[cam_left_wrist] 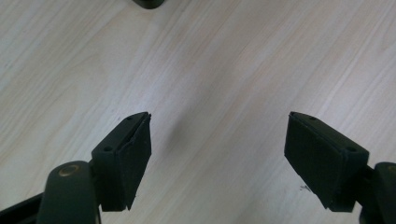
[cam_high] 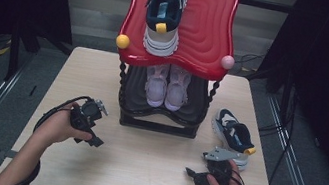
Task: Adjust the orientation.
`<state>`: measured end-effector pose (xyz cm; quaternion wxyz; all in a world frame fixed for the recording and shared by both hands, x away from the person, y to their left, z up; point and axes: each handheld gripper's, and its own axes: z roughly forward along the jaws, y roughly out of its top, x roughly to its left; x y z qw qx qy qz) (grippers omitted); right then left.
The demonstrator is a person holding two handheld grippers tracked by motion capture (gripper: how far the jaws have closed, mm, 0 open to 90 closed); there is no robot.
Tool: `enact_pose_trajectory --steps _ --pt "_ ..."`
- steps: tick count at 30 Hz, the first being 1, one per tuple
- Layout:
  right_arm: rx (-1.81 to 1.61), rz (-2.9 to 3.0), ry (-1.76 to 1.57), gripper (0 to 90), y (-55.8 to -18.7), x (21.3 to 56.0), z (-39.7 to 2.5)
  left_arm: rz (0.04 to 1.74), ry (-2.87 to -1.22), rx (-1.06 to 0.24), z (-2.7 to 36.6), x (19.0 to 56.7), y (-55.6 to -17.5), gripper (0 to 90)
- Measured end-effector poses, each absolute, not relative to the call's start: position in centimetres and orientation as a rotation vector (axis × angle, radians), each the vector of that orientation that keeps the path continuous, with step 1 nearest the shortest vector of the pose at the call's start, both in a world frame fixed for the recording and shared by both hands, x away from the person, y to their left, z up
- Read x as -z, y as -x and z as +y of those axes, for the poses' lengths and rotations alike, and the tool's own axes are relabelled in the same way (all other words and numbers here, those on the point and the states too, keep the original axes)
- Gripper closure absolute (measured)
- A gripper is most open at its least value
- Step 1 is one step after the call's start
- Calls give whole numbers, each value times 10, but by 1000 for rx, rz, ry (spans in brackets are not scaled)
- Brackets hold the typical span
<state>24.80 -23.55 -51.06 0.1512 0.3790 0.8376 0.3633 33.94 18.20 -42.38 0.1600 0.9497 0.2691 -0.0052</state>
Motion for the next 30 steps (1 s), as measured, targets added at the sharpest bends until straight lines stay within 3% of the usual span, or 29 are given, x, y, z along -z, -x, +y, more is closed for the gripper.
enact_pose_trajectory --steps 17,30 --pt "-1043 2405 -1088 130 -248 511 -236 733 -2636 5 174 467 -332 223" --pt "-1043 2405 -1088 130 -248 511 -236 718 -2524 -138 177 486 -328 191"
